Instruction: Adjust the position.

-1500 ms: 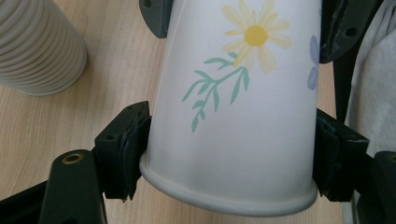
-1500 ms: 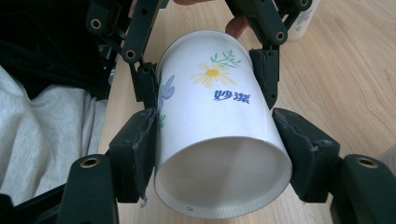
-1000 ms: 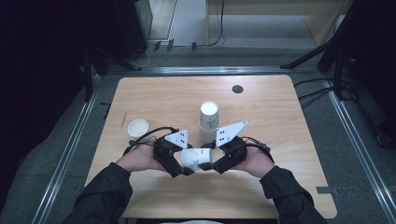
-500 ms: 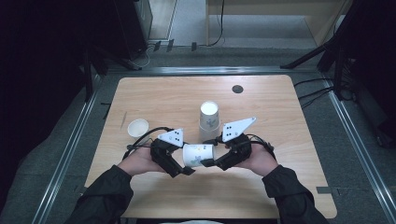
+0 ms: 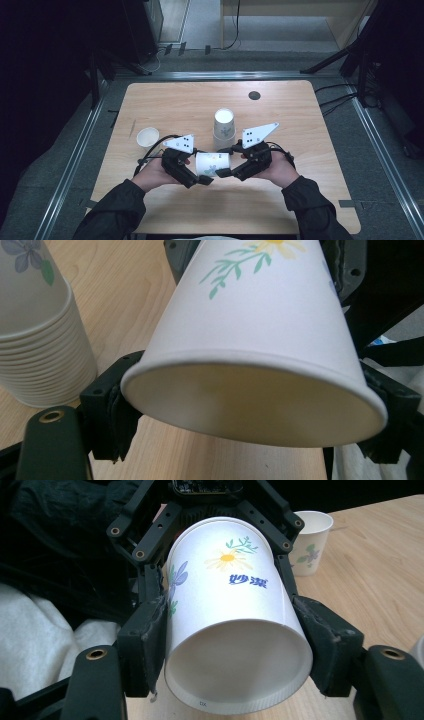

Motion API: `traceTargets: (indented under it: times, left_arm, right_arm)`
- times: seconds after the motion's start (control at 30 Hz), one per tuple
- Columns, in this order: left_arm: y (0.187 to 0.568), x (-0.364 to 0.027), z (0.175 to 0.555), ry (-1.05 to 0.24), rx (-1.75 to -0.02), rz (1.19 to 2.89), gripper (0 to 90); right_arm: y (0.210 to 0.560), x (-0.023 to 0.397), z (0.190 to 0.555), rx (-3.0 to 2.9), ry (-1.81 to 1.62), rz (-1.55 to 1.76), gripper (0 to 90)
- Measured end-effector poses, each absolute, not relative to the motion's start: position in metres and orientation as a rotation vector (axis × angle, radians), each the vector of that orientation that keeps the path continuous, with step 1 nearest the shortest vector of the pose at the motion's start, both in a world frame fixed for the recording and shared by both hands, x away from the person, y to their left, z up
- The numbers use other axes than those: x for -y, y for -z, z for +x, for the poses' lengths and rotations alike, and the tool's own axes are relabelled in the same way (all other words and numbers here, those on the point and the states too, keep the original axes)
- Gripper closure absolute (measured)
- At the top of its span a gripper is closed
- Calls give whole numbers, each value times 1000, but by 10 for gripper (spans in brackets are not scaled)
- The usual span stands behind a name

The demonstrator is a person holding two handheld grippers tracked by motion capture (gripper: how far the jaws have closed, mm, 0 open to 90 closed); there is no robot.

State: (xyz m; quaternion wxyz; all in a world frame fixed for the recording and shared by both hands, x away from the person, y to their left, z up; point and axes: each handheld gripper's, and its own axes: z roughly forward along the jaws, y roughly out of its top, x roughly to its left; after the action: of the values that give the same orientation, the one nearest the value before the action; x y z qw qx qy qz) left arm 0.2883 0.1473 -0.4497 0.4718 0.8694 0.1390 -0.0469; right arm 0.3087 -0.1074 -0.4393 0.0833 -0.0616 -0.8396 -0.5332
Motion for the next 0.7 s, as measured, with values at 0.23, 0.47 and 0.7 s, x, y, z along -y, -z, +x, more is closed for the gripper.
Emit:
traceTargets:
  times: [0.23, 0.47, 0.7]
  left_arm:
    - [448, -151, 289, 114, -337, 2106, 208]
    - [448, -152, 288, 106, -333, 2122, 228]
    - [443, -156, 290, 93, -348, 2142, 227]
  right_arm:
    - [440, 106, 309, 2493, 1587, -183, 340]
    - [440, 106, 309, 2503, 1571, -184, 342]
    - [441, 104, 307, 2540, 1561, -200, 249]
